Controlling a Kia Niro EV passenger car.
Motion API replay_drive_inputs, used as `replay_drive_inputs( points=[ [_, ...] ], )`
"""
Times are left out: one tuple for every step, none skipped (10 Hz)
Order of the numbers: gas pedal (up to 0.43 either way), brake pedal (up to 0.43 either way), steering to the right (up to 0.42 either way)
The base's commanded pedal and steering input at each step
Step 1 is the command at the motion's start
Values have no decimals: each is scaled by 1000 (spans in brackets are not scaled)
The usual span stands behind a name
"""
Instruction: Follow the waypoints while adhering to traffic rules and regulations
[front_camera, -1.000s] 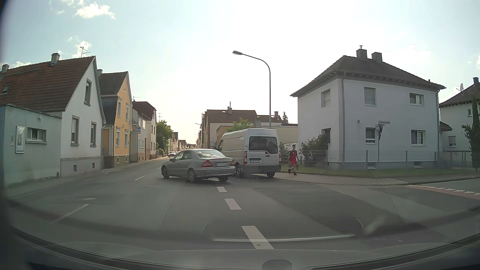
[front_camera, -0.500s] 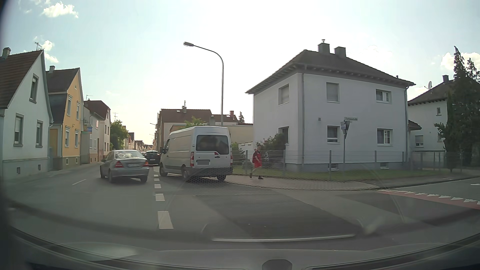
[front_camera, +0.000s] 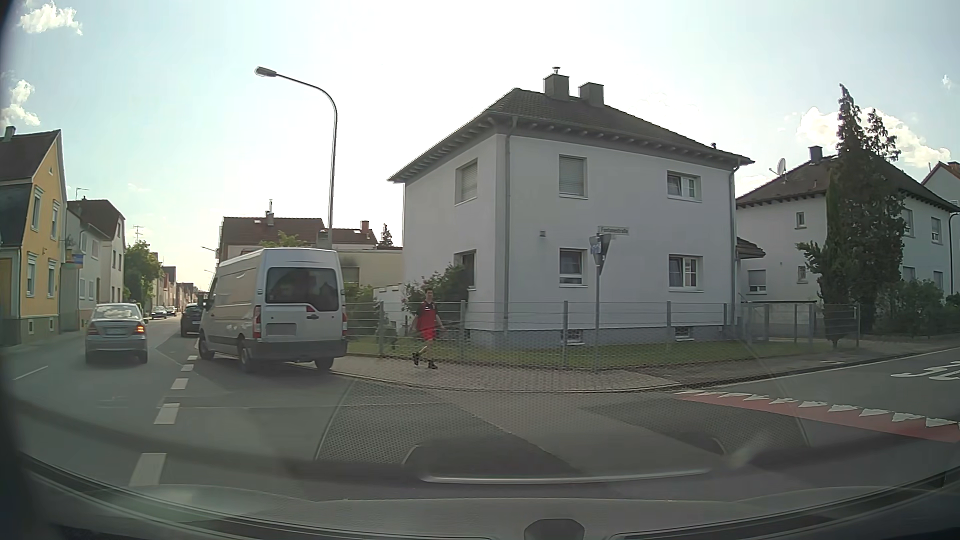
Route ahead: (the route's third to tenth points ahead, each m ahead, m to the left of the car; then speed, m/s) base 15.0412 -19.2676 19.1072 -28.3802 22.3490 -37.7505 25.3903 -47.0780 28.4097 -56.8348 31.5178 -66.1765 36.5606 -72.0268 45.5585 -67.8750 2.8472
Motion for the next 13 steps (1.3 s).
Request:
replay_drive_inputs(
  points=[
    [0, 201, 472],
    [0, 195, 481],
    [0, 171, 486],
    [0, 189, 489],
    [0, 195, 497],
    [0, 195, 512],
    [0, 195, 521],
    [0, 195, 525],
    [0, 177, 534],
    [0, 37, 544],
    [0, 30, 557],
    [0, 30, 569],
    [0, 30, 577]
  ],
)
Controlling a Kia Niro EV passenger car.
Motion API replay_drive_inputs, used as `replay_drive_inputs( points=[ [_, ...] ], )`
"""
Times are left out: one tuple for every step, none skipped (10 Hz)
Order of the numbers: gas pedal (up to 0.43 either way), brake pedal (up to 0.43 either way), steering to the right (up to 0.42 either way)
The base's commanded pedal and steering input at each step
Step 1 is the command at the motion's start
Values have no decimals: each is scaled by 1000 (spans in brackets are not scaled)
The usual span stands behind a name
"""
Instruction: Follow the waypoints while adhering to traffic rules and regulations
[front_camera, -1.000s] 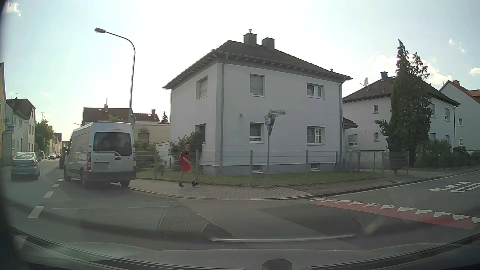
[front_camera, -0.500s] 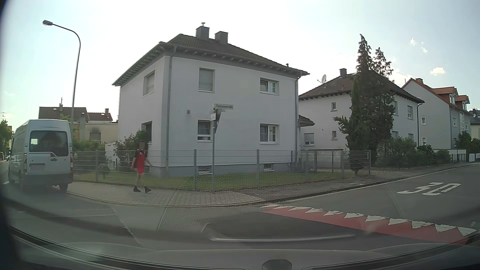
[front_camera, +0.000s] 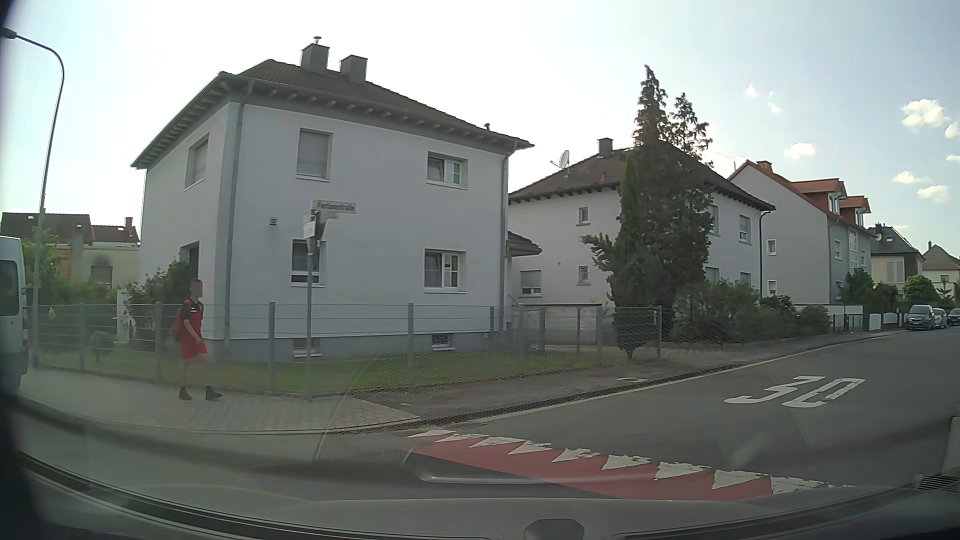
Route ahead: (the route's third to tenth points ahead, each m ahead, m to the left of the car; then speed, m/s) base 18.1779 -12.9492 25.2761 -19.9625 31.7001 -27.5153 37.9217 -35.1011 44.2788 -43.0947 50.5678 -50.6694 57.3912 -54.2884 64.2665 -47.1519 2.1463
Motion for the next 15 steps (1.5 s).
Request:
replay_drive_inputs(
  points=[
    [8, 30, 578],
    [118, 30, 574],
    [150, 30, 567],
    [197, 30, 561],
    [197, 30, 555],
    [209, 30, 540],
    [220, 30, 520],
    [228, 30, 506],
    [228, 30, 488],
    [240, 30, 465],
    [248, 37, 438],
    [248, 30, 416],
    [248, 30, 391],
    [260, 30, 361],
    [260, 30, 337]
  ],
)
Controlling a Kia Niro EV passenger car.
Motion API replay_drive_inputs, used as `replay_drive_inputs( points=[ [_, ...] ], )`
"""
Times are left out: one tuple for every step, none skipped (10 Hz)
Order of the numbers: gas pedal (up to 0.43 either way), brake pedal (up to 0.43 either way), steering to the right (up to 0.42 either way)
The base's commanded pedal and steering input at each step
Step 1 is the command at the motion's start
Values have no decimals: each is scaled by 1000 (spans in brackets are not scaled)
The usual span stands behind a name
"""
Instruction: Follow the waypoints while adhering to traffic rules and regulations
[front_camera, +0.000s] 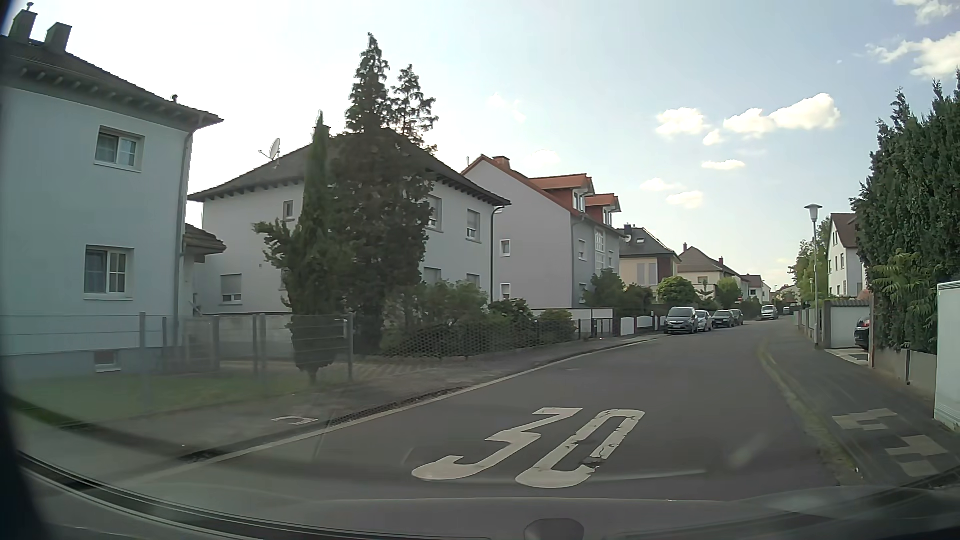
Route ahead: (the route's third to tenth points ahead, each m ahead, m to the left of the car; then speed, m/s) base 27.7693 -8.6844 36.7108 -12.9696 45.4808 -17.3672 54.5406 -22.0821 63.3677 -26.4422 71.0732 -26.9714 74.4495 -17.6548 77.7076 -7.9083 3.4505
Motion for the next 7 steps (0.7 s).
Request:
replay_drive_inputs(
  points=[
    [280, 30, 312],
    [280, 30, 283],
    [280, 37, 248],
    [311, 30, 216],
    [311, 30, 184],
    [311, 30, 164],
    [311, 30, 150]
  ],
)
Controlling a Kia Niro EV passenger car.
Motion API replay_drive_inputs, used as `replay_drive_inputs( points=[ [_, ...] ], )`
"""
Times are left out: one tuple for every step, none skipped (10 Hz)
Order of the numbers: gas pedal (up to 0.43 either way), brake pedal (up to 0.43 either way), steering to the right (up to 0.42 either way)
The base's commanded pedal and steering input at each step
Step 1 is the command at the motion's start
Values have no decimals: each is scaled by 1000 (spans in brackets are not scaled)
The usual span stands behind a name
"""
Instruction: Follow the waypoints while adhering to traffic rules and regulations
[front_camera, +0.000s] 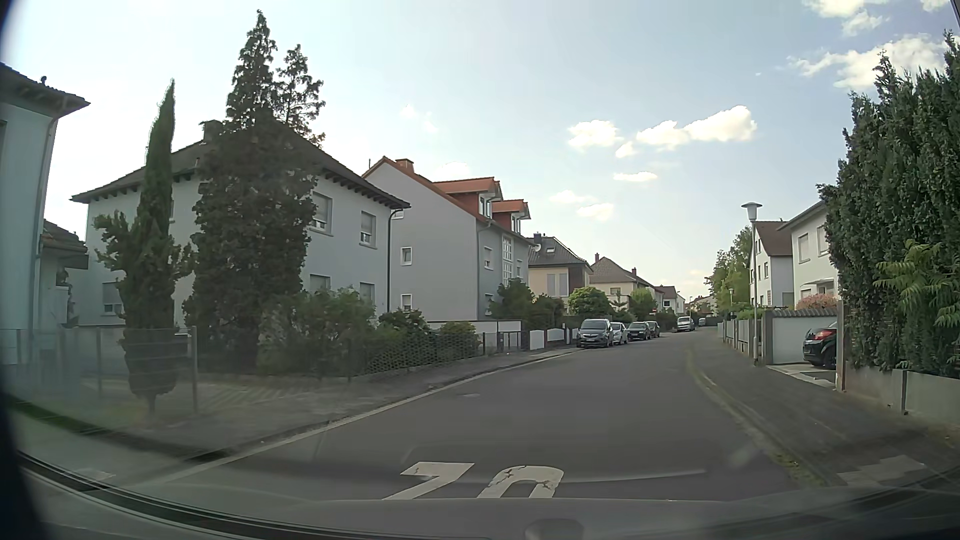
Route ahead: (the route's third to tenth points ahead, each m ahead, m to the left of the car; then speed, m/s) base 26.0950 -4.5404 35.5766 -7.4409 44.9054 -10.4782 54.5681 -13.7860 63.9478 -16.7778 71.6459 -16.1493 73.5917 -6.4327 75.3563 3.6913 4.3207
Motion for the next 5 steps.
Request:
replay_drive_inputs(
  points=[
    [311, 30, 146],
    [311, 30, 145],
    [311, 30, 145],
    [311, 30, 142],
    [339, 30, 138]
  ],
)
